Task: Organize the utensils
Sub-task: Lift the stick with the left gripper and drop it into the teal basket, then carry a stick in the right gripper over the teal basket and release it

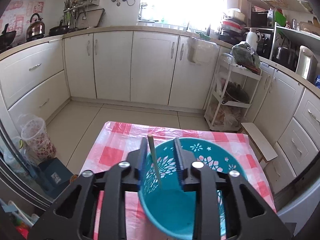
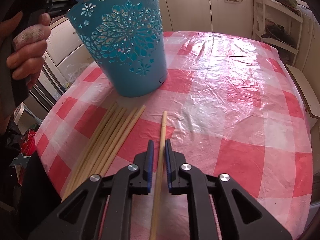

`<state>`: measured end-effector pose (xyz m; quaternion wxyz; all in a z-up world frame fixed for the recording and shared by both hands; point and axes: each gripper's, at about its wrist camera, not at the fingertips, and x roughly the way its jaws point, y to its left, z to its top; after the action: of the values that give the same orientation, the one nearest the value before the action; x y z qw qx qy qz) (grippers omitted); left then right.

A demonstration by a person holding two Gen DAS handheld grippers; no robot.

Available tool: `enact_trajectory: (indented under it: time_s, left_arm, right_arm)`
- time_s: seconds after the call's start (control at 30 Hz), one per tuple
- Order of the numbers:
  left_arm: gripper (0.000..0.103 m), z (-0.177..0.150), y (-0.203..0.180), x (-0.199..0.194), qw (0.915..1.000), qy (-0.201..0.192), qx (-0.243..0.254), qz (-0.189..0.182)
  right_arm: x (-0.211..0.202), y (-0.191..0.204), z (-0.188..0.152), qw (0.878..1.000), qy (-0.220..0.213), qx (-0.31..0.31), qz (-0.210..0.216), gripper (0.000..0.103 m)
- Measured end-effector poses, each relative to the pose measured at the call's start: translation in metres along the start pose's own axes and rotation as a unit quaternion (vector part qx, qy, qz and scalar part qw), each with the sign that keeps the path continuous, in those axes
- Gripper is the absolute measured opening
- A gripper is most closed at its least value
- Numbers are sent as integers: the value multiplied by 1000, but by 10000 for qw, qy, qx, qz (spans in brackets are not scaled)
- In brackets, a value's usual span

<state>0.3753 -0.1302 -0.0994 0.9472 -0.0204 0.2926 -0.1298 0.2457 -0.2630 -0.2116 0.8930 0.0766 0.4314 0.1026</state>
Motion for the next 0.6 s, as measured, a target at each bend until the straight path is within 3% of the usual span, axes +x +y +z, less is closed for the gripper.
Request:
enact_trajectory:
  time_s: [0.03, 0.23, 0.3, 0.4, 0.53, 0.6]
  left_arm:
    - [51, -2, 4, -7, 10000, -32, -19, 46]
    - [67, -28, 41, -58, 9995, -41, -297, 92]
    - [69, -42, 53, -70, 9990, 28, -434, 82]
    - [71, -69, 71, -83, 9975, 255, -652, 73]
    - [71, -111, 88, -85, 9944, 633, -838, 110]
    - [71, -130, 93, -81, 9931, 840, -791, 224]
  right_arm:
    - [0, 2, 1, 10000, 42, -31, 39, 27]
    - [1, 7, 1, 9999, 150, 63, 8, 29]
    - [1, 5, 2, 9998, 177, 106, -64, 20]
    - [3, 11, 2, 9979, 221, -251, -551, 5]
    - [4, 29, 1, 9906, 261, -900, -999, 5]
    - [-3, 22, 1, 9950, 263, -629, -731, 5]
